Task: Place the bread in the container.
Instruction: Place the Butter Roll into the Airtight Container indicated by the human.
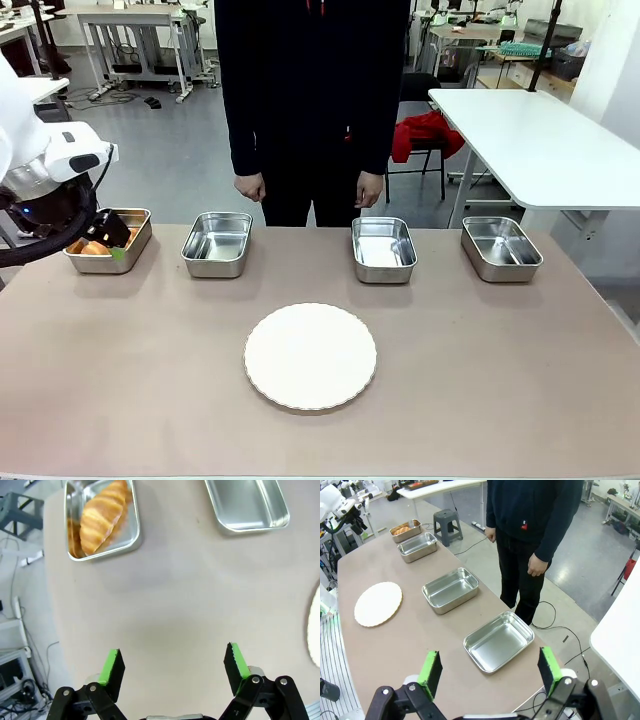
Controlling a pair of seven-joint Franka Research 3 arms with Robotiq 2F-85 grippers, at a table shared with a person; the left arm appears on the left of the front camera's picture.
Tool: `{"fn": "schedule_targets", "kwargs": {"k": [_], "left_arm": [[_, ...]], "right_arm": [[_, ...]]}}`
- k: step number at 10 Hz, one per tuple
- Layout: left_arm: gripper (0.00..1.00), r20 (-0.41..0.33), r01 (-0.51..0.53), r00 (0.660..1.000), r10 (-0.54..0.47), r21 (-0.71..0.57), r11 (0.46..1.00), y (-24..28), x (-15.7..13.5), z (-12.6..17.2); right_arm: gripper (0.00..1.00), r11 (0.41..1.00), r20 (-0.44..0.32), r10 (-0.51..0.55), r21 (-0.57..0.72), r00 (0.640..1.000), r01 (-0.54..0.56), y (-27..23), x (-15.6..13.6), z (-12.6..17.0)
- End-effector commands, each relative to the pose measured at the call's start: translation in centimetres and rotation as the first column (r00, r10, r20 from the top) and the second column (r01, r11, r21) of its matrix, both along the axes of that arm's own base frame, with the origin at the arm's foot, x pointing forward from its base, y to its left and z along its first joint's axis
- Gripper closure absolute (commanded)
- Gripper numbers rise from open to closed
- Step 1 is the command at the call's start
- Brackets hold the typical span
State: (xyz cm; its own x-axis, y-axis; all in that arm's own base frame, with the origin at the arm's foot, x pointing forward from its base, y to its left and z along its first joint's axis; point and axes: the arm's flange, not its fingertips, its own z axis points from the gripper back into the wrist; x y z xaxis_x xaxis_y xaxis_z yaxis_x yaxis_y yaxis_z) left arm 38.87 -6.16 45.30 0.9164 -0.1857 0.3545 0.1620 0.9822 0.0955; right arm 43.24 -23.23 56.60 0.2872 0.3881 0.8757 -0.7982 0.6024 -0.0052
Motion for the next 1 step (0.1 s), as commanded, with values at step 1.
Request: {"fn": "schedule_targets", "kwargs": {"k": [1], "left_arm": [[0.0, 0.015, 0.0, 1.0, 0.0, 0.005, 1.0, 0.12, 0.09, 0.05]], "right_arm": [[0.0, 1.0, 0.007, 0.005, 0.003, 1.0, -0.005, 0.12, -0.1, 0.2]]}}
